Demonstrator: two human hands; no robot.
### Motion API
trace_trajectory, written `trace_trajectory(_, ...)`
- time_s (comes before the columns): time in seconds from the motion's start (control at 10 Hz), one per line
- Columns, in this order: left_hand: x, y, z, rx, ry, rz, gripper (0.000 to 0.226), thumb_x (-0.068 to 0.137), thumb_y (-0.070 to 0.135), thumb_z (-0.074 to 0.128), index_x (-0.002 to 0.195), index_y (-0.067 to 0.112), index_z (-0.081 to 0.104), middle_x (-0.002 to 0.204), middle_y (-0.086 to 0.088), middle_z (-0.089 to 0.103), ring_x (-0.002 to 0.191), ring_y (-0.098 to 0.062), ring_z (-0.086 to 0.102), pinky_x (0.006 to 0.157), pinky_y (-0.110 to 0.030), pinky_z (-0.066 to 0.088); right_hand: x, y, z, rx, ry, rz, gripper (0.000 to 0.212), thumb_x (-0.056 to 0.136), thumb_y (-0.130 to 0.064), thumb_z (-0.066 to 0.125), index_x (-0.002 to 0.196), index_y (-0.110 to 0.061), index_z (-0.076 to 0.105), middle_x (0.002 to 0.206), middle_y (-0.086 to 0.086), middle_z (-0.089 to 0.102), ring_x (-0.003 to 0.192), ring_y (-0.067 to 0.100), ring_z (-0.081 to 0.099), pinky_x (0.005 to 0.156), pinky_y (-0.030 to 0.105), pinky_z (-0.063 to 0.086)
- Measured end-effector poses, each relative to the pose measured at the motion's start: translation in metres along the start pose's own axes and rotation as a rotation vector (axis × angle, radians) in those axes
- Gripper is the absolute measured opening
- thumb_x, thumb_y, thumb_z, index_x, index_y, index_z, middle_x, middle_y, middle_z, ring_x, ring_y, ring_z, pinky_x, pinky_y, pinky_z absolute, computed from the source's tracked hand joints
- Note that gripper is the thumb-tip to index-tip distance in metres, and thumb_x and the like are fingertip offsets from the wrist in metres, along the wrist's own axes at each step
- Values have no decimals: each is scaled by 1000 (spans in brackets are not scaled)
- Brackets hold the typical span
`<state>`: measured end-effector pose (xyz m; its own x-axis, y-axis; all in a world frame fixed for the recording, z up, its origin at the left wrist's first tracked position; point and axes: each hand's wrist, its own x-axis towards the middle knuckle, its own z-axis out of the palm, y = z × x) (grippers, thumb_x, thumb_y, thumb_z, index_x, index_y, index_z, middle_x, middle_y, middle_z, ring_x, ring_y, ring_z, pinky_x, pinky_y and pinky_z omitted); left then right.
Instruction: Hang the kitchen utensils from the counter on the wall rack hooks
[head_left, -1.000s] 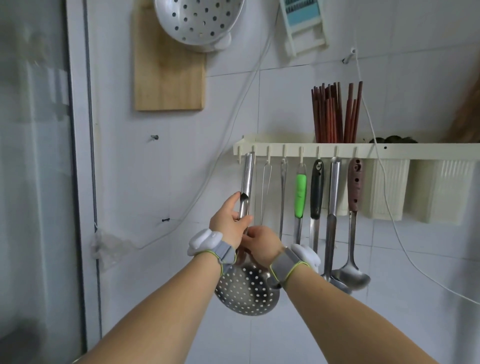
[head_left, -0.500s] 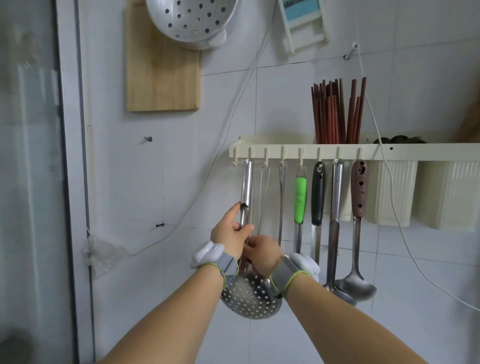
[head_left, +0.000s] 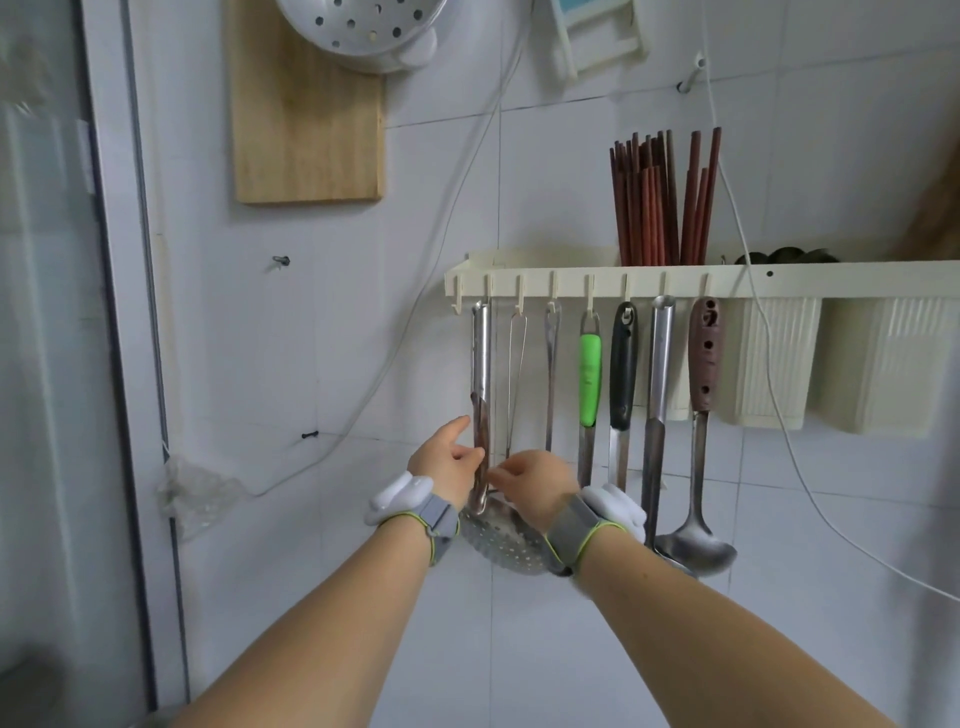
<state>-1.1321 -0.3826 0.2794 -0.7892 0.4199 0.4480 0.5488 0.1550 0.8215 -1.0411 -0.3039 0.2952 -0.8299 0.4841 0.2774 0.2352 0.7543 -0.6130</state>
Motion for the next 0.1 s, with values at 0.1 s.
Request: trace_trajectory(0.1, -2, -2, 0, 4, 17, -39, 45, 89, 21, 50, 133, 25, 44, 105, -4, 65, 85, -16, 53, 80, -22, 39, -2, 5, -8, 104, 54, 97, 34, 90, -31, 51, 62, -16, 59, 68, 5, 61, 61, 19, 54, 63, 28, 47)
